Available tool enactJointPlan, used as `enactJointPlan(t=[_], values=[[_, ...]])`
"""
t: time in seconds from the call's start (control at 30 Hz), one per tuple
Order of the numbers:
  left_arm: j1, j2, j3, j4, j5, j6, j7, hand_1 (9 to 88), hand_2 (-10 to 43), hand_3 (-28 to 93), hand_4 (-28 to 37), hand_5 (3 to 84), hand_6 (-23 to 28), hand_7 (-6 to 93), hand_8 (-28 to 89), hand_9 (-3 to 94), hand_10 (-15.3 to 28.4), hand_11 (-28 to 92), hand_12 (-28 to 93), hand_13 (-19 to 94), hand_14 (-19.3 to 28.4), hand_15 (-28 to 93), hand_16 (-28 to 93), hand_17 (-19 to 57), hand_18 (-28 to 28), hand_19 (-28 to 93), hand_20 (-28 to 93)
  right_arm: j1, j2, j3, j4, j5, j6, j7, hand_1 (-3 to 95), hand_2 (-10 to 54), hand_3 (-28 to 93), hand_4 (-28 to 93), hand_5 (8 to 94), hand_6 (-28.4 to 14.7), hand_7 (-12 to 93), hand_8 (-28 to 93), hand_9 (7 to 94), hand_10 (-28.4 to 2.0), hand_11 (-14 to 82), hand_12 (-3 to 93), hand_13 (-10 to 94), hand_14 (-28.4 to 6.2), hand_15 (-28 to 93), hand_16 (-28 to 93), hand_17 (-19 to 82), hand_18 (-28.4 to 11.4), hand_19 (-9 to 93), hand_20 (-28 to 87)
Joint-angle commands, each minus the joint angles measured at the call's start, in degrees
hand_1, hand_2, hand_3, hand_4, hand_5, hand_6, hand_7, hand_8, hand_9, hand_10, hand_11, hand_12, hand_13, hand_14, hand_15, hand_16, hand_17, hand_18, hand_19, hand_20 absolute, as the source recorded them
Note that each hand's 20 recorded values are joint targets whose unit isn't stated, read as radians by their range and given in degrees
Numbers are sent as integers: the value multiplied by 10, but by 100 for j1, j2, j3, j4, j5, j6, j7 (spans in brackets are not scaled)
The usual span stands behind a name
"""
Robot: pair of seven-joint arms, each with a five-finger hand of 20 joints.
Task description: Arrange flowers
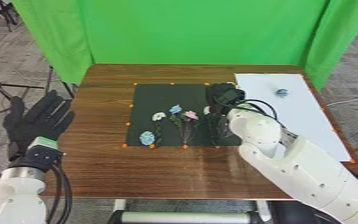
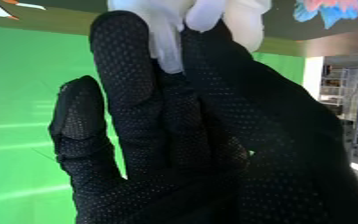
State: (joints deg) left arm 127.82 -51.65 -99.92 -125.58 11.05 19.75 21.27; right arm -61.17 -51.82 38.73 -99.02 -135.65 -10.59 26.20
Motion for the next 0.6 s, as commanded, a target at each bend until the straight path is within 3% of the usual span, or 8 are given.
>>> enactJointPlan(t=[0.03,0.13,0.2,0.3,0.37,0.5,0.57,0.6], values=[[56,-9,-51,-42,-41,-23,-52,250,165,679,-283,391,83,213,-103,311,145,277,120,191,137,434,-79,-65,135,358,133,-54,2,143,14,9,-123,142,577,-95,686,-283,706,-21,283,-16,800,-97,91,384,696,-58,439,372,339,-236,820,373],[61,-5,-52,-47,-36,-7,-36,250,165,679,-283,390,83,212,-104,311,145,277,120,191,137,433,-80,-66,135,358,133,-79,5,159,-14,12,-135,156,572,-95,687,-283,701,-23,276,-18,789,-102,87,368,688,-62,449,359,333,-237,818,369],[53,-7,-49,-65,31,107,-78,250,162,682,-283,389,83,211,-104,302,144,274,119,160,127,423,-82,-66,133,356,131,-110,1,186,-45,35,-174,176,562,-95,698,-283,691,-25,268,-19,762,-108,119,330,680,-64,450,353,327,-238,815,364],[90,9,-61,-85,29,146,-61,251,157,685,-283,382,82,208,-104,277,141,269,118,108,112,404,-87,-69,123,346,128,-176,-5,266,-128,130,-258,238,547,-95,713,-283,681,-26,252,-18,734,-121,150,287,669,-66,451,345,320,-239,811,359],[103,15,-70,-92,45,171,-55,252,153,687,-283,377,80,204,-103,261,140,266,117,86,104,390,-91,-73,120,344,128,-181,-30,307,-155,223,-375,260,549,-95,717,-282,666,-25,242,-34,674,-140,178,203,652,-72,454,328,318,-238,805,347],[81,24,-69,-96,40,216,-46,252,151,688,-283,370,78,201,-101,229,134,259,116,41,94,364,-97,-80,111,337,126,-270,16,392,-276,251,-477,247,558,-95,720,-282,651,-24,236,-62,613,-153,159,163,630,-76,453,318,315,-237,802,335],[97,29,-66,-107,33,238,-35,253,151,687,-283,368,77,201,-100,220,130,258,116,30,89,358,-99,-82,109,335,126,-302,18,428,-315,320,-523,224,527,-95,748,-283,631,-28,234,-135,578,-162,147,154,619,-90,475,291,310,-236,800,322],[80,12,-70,-93,44,185,-66,253,150,687,-283,367,77,202,-100,218,129,260,116,29,89,355,-100,-82,109,335,127,-321,25,467,-364,365,-660,237,512,-95,763,-283,615,-32,228,-143,561,-166,141,152,609,-99,488,278,308,-237,800,320]])
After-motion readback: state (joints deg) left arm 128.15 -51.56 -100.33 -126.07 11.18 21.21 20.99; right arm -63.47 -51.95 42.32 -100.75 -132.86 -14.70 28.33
